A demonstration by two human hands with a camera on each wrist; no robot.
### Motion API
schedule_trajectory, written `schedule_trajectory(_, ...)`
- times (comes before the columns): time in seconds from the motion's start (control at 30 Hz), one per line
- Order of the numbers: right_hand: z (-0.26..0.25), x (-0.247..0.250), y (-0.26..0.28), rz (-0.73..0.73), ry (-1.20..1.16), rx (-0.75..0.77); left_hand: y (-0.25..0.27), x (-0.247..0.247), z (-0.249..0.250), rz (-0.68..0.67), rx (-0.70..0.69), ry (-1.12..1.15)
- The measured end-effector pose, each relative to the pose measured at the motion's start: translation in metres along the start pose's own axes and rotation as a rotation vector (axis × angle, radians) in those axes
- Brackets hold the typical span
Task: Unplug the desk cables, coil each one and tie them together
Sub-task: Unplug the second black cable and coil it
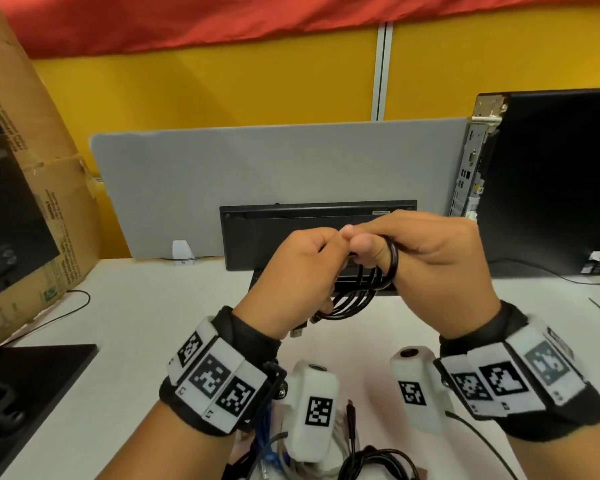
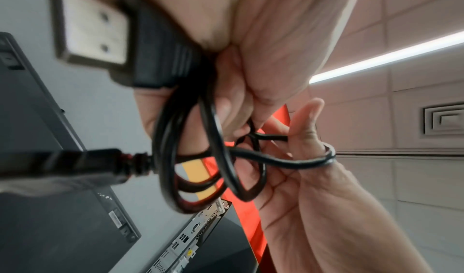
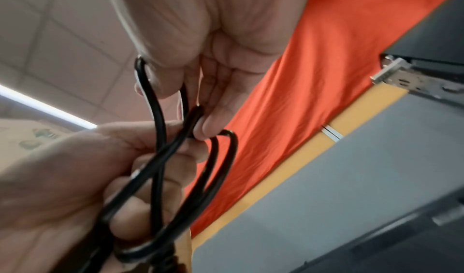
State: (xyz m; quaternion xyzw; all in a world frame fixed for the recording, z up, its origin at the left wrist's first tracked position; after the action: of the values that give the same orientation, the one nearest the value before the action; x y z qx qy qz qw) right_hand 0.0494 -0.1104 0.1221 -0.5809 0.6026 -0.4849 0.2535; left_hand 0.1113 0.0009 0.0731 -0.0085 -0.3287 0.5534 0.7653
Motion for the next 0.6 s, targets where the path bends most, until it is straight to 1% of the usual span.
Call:
schedule_trajectory(0.07, 0.017, 0.003, 0.001, 0.071, -0.223, -0.192, 0.0, 0.001, 0.001, -0.002, -0.003, -0.015)
schedule_trajectory(0.13, 0.034, 0.005, 0.005, 0.137, -0.383, -0.389, 0.0, 0.002, 0.002, 0.005, -0.017, -0.058)
schedule_trajectory(0.23, 0.056, -0.005, 0.017, 0.102, -0.534, -0.673, 0.0, 0.003, 0.005, 0.037, -0.061, -0.156)
schedule_trajectory(0.3, 0.064, -0.007, 0.024, 0.091, -0.533, -0.781, -0.001, 0.006, 0.004, 0.076, -0.082, -0.217)
schedule_trajectory(0.37, 0.07, -0.003, 0.029, 0.126, -0.489, -0.84, -0.002, 0.016, 0.0, 0.135, -0.065, -0.256)
schedule_trajectory(0.43, 0.069, -0.008, 0.03, 0.078, -0.506, -0.861, -0.004, 0.024, -0.006, 0.176, -0.039, -0.263)
schedule_trajectory(0.53, 0.055, -0.025, 0.026, -0.023, -0.715, -0.838, -0.007, 0.027, -0.013, 0.208, -0.01, -0.28)
schedule_trajectory(0.6, 0.048, -0.028, 0.023, -0.023, -0.811, -0.809, -0.007, 0.028, -0.015, 0.229, -0.003, -0.272)
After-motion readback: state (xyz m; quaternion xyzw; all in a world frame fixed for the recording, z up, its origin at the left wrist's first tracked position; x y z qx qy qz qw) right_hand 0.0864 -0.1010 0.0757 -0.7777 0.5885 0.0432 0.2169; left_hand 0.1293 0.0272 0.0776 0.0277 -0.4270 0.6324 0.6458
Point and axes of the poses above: each hand's wrist, its own y-axis away from the middle knuckle, its own x-axis out of the back of the hand, z = x × y, the point moved 9 cm from there along -y, towards the middle knuckle, and after that the axes turned 12 degrees about -y, right-handed, at the moved point
